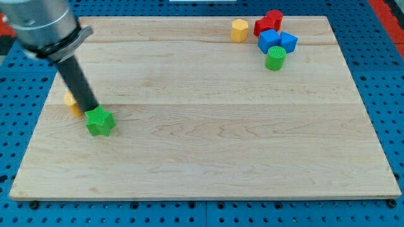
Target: Move the yellow heart to the top right of the green star
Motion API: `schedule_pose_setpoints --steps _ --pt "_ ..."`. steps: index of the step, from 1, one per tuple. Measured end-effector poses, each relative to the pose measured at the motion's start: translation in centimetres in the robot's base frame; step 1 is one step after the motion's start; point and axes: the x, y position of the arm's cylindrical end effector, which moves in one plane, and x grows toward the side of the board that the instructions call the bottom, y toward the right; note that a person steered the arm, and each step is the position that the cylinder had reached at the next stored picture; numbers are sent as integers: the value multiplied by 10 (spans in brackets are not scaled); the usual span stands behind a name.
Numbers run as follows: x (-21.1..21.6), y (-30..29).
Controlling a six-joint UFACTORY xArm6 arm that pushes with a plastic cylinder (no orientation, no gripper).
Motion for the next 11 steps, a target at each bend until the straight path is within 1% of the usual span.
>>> schedule_pose_setpoints --steps 1,2,3,4,5,6,7,8,9,10,11 --pt "5 11" --pt "16 -7" --pt "41 -53" --pt "49 -82" --pt "48 -109" --pt "21 -110" --pt "-3 -63" --pt "-8 -10" --pt "12 21" --pt "37 38" --pt "50 18"
